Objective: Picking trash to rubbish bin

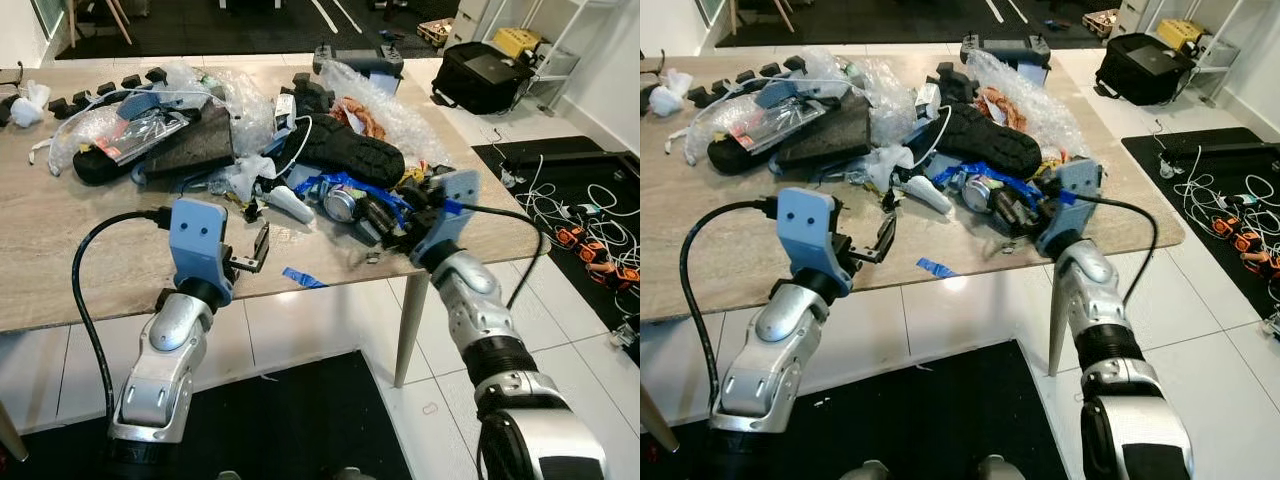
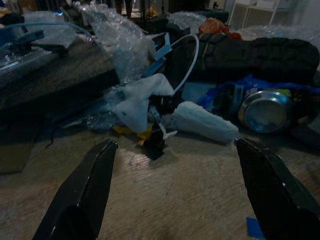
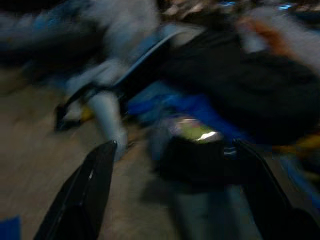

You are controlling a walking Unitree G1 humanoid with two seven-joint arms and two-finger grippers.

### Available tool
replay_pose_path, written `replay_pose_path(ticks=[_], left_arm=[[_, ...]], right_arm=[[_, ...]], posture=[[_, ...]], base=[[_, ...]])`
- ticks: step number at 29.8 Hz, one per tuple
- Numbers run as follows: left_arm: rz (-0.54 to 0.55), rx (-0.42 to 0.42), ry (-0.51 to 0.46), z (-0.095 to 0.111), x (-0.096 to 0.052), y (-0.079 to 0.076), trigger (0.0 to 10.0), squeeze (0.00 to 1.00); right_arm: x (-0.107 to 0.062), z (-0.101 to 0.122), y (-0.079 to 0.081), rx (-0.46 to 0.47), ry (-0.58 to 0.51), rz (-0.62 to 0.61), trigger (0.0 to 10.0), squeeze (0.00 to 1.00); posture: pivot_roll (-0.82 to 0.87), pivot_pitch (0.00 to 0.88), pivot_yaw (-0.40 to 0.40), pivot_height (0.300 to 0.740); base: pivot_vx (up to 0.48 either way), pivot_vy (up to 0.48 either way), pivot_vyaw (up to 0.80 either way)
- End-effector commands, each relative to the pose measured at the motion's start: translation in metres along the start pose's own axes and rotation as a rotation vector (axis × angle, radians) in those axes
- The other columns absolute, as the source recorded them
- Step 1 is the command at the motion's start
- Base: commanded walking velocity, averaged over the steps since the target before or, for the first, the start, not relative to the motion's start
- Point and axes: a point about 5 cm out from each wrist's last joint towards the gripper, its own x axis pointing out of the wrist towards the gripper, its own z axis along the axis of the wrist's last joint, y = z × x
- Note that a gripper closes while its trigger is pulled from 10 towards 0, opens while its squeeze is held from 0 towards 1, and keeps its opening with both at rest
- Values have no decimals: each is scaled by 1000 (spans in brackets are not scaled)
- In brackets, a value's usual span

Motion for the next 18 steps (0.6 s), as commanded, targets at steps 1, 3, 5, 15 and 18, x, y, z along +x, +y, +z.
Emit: replay_pose_path(ticks=[1,3,5,15,18], left_arm=[[5,12,16,-4,-3,3,10000,0],[17,2,17,-4,-4,3,10000,0],[27,-12,16,-5,-5,3,10000,0],[-55,-90,-61,7,-2,-12,10000,0],[-64,-90,-67,8,-2,-13,10000,0]], right_arm=[[0,-10,4,-77,71,40,10000,0],[0,-14,4,-177,120,41,10000,0],[1,-14,3,-238,133,30,10000,0],[5,-5,0,-391,100,-7,10000,0],[7,0,-1,-419,78,-11,10000,0]], posture=[[30,244,-62,740],[31,252,-66,740],[32,258,-66,740],[31,273,-62,740],[28,274,-61,740]], base=[[0,0,0],[0,0,0],[0,0,0],[0,0,0],[0,0,0]])
